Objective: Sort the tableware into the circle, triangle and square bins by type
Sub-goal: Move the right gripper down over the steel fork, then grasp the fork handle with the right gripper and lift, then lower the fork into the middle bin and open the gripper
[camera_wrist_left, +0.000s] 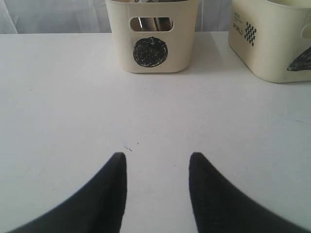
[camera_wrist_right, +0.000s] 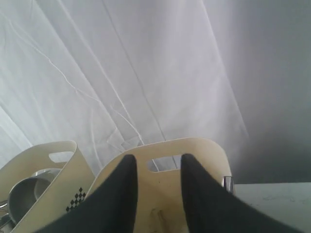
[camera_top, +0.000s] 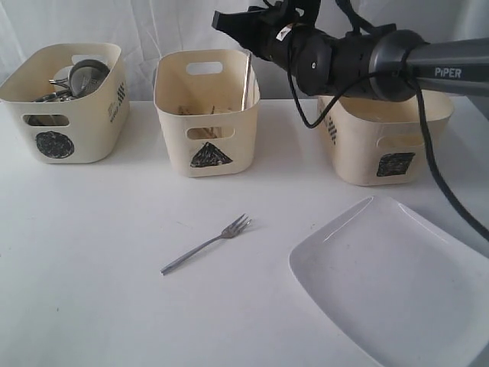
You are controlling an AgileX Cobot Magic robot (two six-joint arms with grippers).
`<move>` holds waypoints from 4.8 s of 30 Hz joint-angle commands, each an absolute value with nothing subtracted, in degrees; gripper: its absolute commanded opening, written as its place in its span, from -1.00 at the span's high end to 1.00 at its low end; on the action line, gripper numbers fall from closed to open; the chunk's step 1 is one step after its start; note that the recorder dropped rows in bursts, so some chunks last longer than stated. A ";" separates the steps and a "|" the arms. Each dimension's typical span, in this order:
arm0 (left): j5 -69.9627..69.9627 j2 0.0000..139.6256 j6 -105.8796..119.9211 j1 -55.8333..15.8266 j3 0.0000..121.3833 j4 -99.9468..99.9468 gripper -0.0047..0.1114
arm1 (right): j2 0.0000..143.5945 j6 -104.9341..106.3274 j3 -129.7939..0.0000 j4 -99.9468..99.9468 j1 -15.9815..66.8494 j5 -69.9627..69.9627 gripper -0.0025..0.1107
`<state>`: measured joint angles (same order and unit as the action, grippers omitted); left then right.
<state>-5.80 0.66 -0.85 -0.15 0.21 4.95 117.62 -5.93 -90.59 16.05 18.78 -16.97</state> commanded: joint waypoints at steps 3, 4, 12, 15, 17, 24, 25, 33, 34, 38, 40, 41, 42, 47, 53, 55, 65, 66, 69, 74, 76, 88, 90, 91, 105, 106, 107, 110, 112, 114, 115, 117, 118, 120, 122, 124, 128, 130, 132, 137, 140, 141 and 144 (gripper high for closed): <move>-5.61 0.46 -1.32 -0.10 0.00 5.30 0.12 | 115.01 -2.60 -90.71 14.53 18.30 -12.82 0.40; -5.61 0.46 -1.32 -0.10 0.00 5.30 0.12 | 114.33 -2.18 -90.71 13.97 18.30 -11.51 0.40; -5.61 0.46 -1.32 -0.10 0.00 5.30 0.12 | 105.56 13.75 -84.64 13.02 18.30 2.92 0.40; -5.61 0.46 -1.32 -0.10 0.00 5.30 0.12 | 101.67 22.36 -81.06 12.89 18.30 15.49 0.41; -5.61 0.46 -1.32 -0.10 0.00 5.30 0.12 | 99.70 27.81 -79.56 12.89 18.30 26.60 0.41; -5.61 0.46 -1.32 -0.10 0.00 5.30 0.12 | 99.00 56.68 -78.57 12.17 26.07 50.86 0.21; -5.61 0.46 -1.32 -0.10 0.00 5.30 0.12 | 100.22 57.95 -78.57 12.17 28.48 49.63 0.00; -5.61 0.46 -1.32 -0.10 0.00 5.30 0.12 | 108.35 67.93 -78.93 11.64 35.40 45.10 -0.02; -5.61 0.46 -1.32 -0.10 0.00 5.30 0.12 | 109.51 69.32 -79.32 11.39 35.40 44.94 -0.02; -5.61 0.46 -1.32 -0.10 0.00 5.30 0.12 | 114.33 72.25 -82.60 9.97 35.40 43.32 -0.02; -5.61 0.46 -1.32 -0.10 0.00 5.30 0.12 | 115.80 73.57 -83.87 9.31 35.40 43.29 -0.02; -5.61 0.46 -1.32 -0.10 0.00 5.30 0.12 | 116.45 74.34 -84.36 9.16 35.40 43.18 -0.02; -5.61 0.46 -1.32 -0.10 0.00 5.30 0.12 | 116.88 75.24 -84.72 8.98 35.40 43.28 -0.02; -5.61 0.46 -1.32 -0.10 0.00 5.30 0.12 | 119.35 79.53 -87.05 8.25 35.40 43.17 -0.02; -5.61 0.46 -1.32 -0.10 0.00 5.30 0.12 | 122.18 81.51 -89.11 6.80 35.29 43.27 -0.02; -5.61 0.46 -1.32 -0.10 0.00 5.30 0.12 | 122.86 82.11 -89.67 6.50 34.94 43.27 -0.02; -5.61 0.46 -1.32 -0.10 0.00 5.30 0.12 | 125.40 82.07 -90.69 6.37 34.64 44.06 0.15; -5.61 0.46 -1.32 -0.10 0.00 5.30 0.12 | 125.65 81.73 -90.69 6.37 34.64 44.11 0.18; -5.61 0.46 -1.32 -0.10 0.00 5.30 0.12 | 126.42 80.30 -90.80 6.37 34.51 44.61 0.20; -5.61 0.46 -1.32 -0.10 0.00 5.30 0.12 | 127.32 79.19 -90.75 6.59 34.28 47.39 0.30; -5.61 0.46 -1.32 -0.10 0.00 5.30 0.12 | 127.46 79.19 -90.75 6.61 34.28 49.63 0.45; -5.61 0.46 -1.32 -0.10 0.00 5.30 0.12 | 125.84 72.71 -90.75 16.05 34.28 60.07 0.96; -5.61 0.46 -1.32 -0.10 0.00 5.30 0.12 | 124.20 71.36 -90.75 18.02 34.28 59.58 0.96; -5.61 0.46 -1.32 -0.10 0.00 5.30 0.12 | 123.19 71.05 -90.75 18.43 34.28 59.08 0.96; -5.61 0.46 -1.32 -0.10 0.00 5.30 0.12 | 106.83 64.14 -75.64 38.82 27.87 32.15 0.96; -5.61 0.46 -1.32 -0.10 0.00 5.30 0.12 | 105.96 64.14 -73.91 40.37 26.85 29.60 0.96; -5.61 0.46 -1.32 -0.10 0.00 5.30 0.12 | 104.95 64.14 -71.86 41.97 25.83 26.71 0.96; -5.61 0.46 -1.32 -0.10 0.00 5.30 0.12 | 102.71 64.14 -67.28 45.43 23.49 18.16 0.96; -5.61 0.46 -1.32 -0.10 0.00 5.30 0.12 | 101.88 64.14 -66.59 48.63 22.27 12.83 0.96; -5.61 0.46 -1.32 -0.10 0.00 5.30 0.12 | 101.56 64.14 -66.71 53.53 21.22 8.75 0.96; -5.61 0.46 -1.32 -0.10 0.00 5.30 0.12 | 101.44 64.14 -66.82 55.96 20.80 7.15 0.96; -5.61 0.46 -1.32 -0.10 0.00 5.30 0.12 | 101.43 64.14 -67.50 58.96 20.51 4.23 0.96; -5.61 0.46 -1.32 -0.10 0.00 5.30 0.12 | 101.43 64.14 -68.16 58.96 20.29 3.79 0.96; -5.61 0.46 -1.32 -0.10 0.00 5.30 0.12 | 101.43 64.05 -69.88 59.09 20.28 3.79 0.96; -5.61 0.46 -1.32 -0.10 0.00 5.30 0.12 | 101.43 63.74 -72.23 59.66 20.28 3.67 0.96; -5.61 0.46 -1.32 -0.10 0.00 5.30 0.12 | 101.43 62.60 -74.98 59.66 20.13 3.67 0.96; -5.61 0.46 -1.32 -0.10 0.00 5.30 0.12 | 103.57 62.60 -80.97 59.54 20.04 3.07 0.96; -5.61 0.46 -1.32 -0.10 0.00 5.30 0.12 | 106.00 62.60 -85.03 59.14 20.04 3.77 0.96; -5.61 0.46 -1.32 -0.10 0.00 5.30 0.12 | 108.55 62.60 -88.73 58.24 20.04 4.46 0.96; -5.61 0.46 -1.32 -0.10 0.00 5.30 0.12 | 114.09 62.72 -94.13 57.95 20.04 3.80 0.96; -5.61 0.46 -1.32 -0.10 0.00 5.30 0.12 | 116.15 62.72 -96.14 57.84 20.04 3.66 0.96; -5.61 0.46 -1.32 -0.10 0.00 5.30 0.12 | 116.72 62.72 -96.69 57.84 20.04 3.66 0.95; -5.61 0.46 -1.32 -0.10 0.00 5.30 0.12 | 118.08 62.72 -97.95 57.84 20.04 3.24 0.84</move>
<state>-5.80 0.66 -0.85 -0.15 0.21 4.95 117.32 62.94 -96.34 58.07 20.62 4.00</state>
